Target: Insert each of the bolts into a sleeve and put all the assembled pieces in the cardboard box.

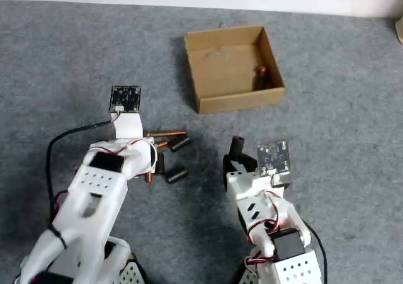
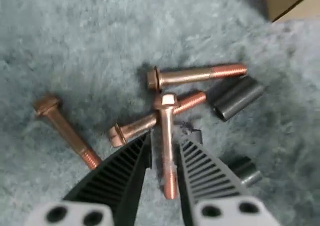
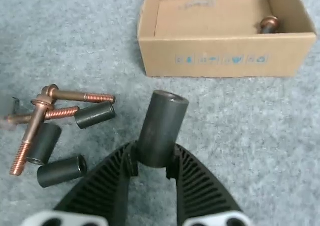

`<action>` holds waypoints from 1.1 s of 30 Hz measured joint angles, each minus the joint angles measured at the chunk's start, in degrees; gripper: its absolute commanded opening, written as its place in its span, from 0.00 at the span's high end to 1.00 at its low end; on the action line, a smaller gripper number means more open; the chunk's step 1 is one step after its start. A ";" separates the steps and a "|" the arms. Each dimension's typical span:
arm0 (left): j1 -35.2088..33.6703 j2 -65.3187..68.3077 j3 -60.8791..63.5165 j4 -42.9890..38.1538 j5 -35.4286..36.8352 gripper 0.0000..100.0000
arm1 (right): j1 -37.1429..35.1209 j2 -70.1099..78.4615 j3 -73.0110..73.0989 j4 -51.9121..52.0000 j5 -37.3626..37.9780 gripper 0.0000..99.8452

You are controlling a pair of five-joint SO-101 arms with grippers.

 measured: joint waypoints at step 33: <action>0.79 20.22 -3.69 -7.30 0.44 0.91 | 0.00 0.00 0.00 0.00 0.00 1.00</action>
